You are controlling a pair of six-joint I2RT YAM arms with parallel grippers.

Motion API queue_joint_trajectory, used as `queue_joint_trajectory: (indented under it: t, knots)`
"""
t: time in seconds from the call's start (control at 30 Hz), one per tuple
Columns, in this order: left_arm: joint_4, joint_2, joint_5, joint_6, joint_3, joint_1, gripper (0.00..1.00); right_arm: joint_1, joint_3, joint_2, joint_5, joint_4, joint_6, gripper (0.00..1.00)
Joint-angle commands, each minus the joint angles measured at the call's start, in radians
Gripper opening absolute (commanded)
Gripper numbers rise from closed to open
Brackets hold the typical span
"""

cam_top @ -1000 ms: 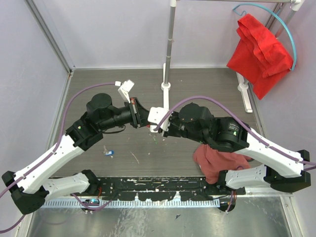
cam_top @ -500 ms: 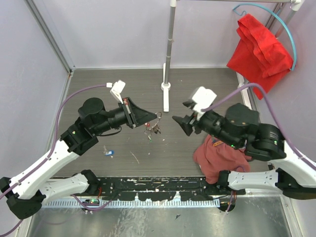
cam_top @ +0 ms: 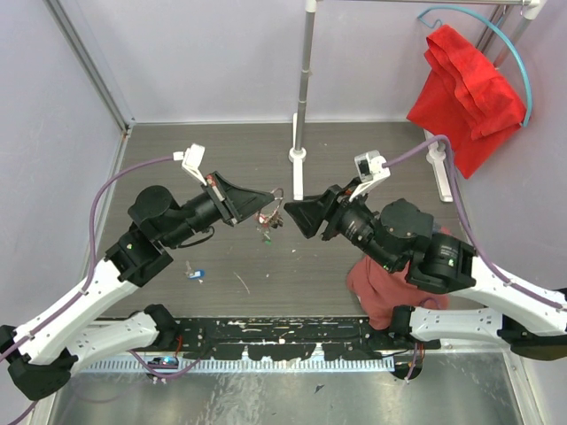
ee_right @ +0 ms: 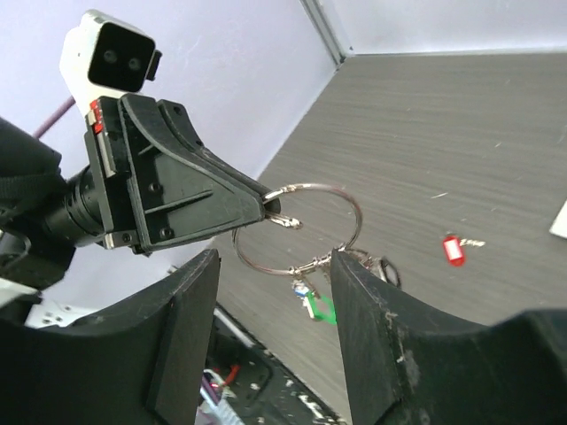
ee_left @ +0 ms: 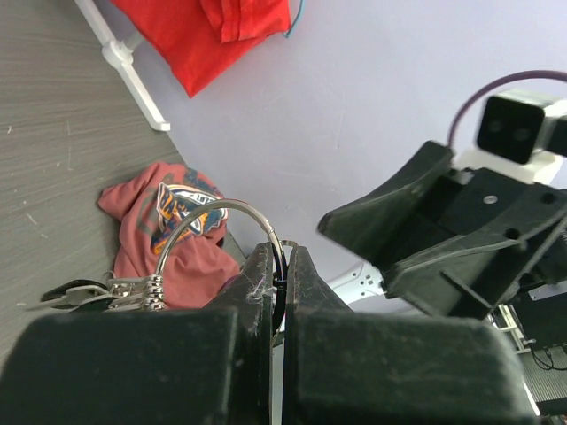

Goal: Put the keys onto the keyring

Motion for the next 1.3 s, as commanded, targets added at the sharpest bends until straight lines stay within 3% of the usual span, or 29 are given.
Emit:
queue_joint_trajectory:
  t: [0.0, 0.37, 0.6, 0.8, 1.13, 1.27]
  knots:
    - [0.114, -0.023, 0.001, -0.003, -0.008, -0.003, 0.00, -0.001, -0.062, -0.044, 0.040, 0.180, 0.225, 0.57]
    - [0.124, -0.060, -0.006, 0.025, -0.022, -0.003, 0.00, -0.013, -0.192, -0.098, 0.039, 0.349, 0.449, 0.54]
    - [0.152, -0.111, 0.038, 0.162, -0.042, -0.003, 0.00, -0.014, -0.078, -0.043, 0.061, 0.229, 0.372, 0.54]
    - [0.136, -0.131, 0.031, 0.248, -0.034, -0.003, 0.00, -0.013, -0.096, -0.046, 0.054, 0.223, 0.403, 0.54]
    - [0.408, -0.204, 0.044, 0.463, -0.165, -0.003, 0.00, -0.013, -0.099, -0.006, -0.080, 0.334, 0.385, 0.52]
    - [0.428, -0.226, 0.047, 0.491, -0.167, -0.002, 0.00, -0.013, -0.104, 0.004, -0.123, 0.374, 0.403, 0.50]
